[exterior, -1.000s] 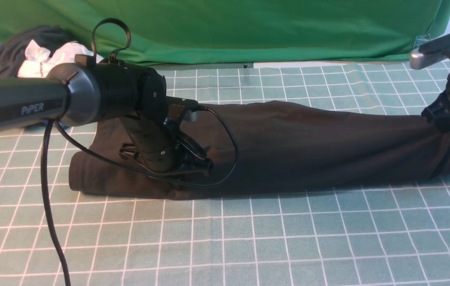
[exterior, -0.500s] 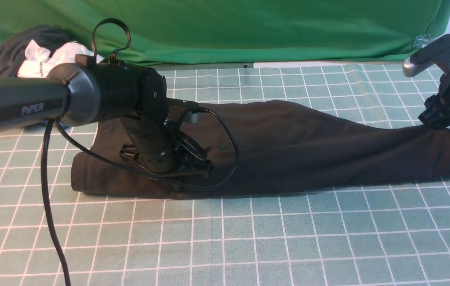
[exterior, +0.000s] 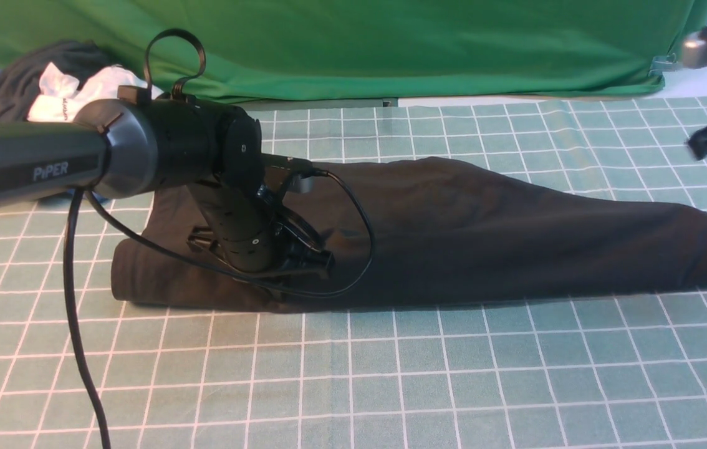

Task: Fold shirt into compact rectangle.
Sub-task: 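Pull the folded dark garment lengthwise by its ends to straighten it flat on the table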

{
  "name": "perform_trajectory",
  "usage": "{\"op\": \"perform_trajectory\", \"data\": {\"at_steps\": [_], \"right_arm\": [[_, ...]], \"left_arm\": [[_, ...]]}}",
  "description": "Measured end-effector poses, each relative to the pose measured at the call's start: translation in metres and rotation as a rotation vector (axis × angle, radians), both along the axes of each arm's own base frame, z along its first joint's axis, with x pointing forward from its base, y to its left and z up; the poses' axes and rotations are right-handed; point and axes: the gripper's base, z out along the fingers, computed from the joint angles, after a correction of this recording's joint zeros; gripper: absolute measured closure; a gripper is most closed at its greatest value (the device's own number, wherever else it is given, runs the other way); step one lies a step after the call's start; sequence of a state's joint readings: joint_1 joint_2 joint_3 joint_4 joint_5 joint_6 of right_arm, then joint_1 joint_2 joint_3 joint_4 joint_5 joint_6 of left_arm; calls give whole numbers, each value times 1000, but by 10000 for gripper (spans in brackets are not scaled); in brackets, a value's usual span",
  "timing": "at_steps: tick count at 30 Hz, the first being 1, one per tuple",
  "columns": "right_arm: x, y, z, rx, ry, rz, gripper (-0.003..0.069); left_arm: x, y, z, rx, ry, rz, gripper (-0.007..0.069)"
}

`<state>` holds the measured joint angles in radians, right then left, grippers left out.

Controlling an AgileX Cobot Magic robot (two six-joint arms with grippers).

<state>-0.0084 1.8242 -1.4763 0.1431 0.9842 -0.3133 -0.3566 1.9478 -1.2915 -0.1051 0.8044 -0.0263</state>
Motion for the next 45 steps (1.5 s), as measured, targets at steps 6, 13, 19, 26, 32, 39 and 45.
{"op": "perform_trajectory", "data": {"at_steps": [6,13,19,26,32,39,45], "right_arm": [[-1,-1,-46,0,124,25,653],[6,-35,-97,2,213,-80,653],[3,-59,-97,21,219,-173,652],[-2,-60,-63,12,151,-179,638],[0,-63,-43,17,38,-247,315],[8,-64,-69,23,68,-262,-1],[18,-66,-105,27,99,-269,74]], "left_arm": [[0,0,12,-20,-46,8,613],[2,-1,12,-34,-65,25,613],[2,-2,12,-49,-63,35,613],[-4,0,37,-69,-111,35,613],[-25,7,98,-119,-238,26,613],[-66,23,132,-152,-330,18,613],[-103,37,135,-173,-391,27,613]]}}
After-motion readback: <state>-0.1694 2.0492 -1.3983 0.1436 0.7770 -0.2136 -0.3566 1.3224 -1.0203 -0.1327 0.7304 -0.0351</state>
